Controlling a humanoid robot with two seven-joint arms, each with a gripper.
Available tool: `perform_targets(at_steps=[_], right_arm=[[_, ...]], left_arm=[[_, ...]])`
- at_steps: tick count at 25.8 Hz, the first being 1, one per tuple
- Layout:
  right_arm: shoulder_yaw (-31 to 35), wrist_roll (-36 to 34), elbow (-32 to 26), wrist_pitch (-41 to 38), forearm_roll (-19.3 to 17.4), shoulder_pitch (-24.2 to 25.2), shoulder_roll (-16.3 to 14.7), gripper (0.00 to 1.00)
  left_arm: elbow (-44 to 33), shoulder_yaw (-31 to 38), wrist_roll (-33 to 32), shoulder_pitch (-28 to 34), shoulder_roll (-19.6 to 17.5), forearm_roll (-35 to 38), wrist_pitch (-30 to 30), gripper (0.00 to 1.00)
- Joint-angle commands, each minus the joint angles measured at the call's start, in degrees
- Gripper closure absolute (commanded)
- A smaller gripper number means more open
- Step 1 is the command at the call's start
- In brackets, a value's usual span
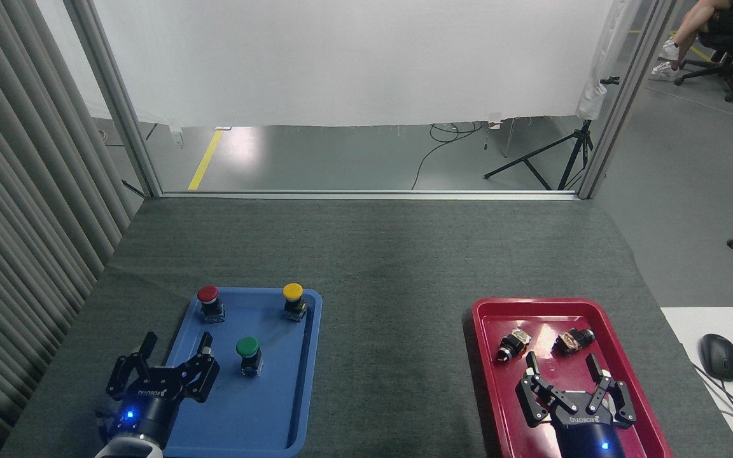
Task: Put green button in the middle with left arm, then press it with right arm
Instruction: 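Move the left gripper to the green button and grasp it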
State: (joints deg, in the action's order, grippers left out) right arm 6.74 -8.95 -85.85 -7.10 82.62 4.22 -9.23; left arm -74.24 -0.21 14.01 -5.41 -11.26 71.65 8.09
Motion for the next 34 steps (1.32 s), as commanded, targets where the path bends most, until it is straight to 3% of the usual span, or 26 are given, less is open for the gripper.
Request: perform_targets(at_steps=[1,18,21,23,27,34], right_arm=[[0.02,-0.02,-0.02,-0.02,0.00,0.00,0.09,0.01],[0.02,-0.02,0.07,-0.02,0.00,-0.09,0.00,0.01],[0.02,-0.02,-0.02,-0.02,0.09,-0.09,0.09,0.01],[0.02,-0.02,-0.02,-0.02,0.09,0.00,0.09,0.01],[0.02,-0.02,-0.02,-0.02,0.09,0.00,0.09,0.01],[0.02,-0.02,0.07,-0.02,0.09,-0.09,0.09,0.01]], left_arm=[[-0.29,-0.58,-0.12,0.75,0.19,0.07,-0.10,0.01],[0.15,-0.76,-0.74,-1.10,-1.04,0.33,0.08,0.01],[-0.21,-8.49,-3.64,-0.92,-1.13,3.32,1.66,0.02],[-0.21,-10.07,-7.24,-1.27,-0.43,6.84,-0.01,0.03],[0.06,-10.51,-10.14,-1.80,1.77,6.75,-6.60,0.04],[6.65,-10.69,-11.73,-3.47,5.55,6.57,-7.30,0.07]])
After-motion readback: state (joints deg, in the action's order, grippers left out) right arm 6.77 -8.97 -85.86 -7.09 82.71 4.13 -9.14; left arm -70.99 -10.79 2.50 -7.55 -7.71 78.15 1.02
